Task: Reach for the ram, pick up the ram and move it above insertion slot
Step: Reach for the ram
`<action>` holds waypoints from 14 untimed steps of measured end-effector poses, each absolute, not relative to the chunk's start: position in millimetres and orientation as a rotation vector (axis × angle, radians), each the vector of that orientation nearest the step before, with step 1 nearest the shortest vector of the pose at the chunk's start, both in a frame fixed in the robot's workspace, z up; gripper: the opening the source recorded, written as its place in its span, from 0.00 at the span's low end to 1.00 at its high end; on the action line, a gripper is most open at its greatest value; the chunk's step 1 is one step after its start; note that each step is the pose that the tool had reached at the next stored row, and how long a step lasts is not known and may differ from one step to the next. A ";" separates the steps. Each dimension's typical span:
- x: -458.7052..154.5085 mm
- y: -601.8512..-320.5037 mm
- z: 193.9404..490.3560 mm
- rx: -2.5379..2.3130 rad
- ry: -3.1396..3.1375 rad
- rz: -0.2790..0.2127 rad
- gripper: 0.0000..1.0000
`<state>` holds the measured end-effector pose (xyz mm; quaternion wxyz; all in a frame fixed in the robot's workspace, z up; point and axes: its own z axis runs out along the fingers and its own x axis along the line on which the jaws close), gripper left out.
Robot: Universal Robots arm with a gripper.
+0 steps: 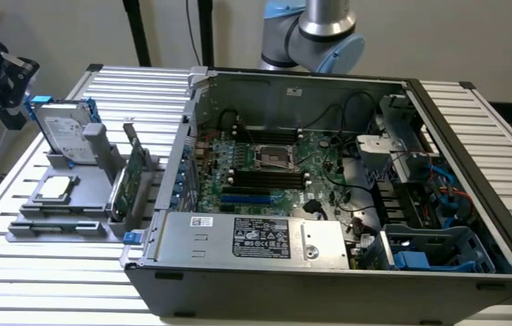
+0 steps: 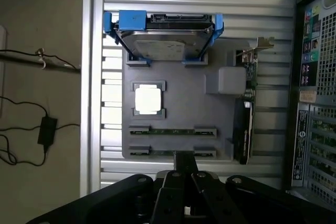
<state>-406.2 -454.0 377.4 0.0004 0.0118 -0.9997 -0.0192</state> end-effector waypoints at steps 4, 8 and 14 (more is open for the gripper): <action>-406.2 -454.0 377.4 0.037 -3.140 -0.060 0.11; -406.2 -454.0 377.4 0.037 -3.140 -0.060 0.11; -406.2 -454.0 377.4 0.037 -3.140 -0.060 0.11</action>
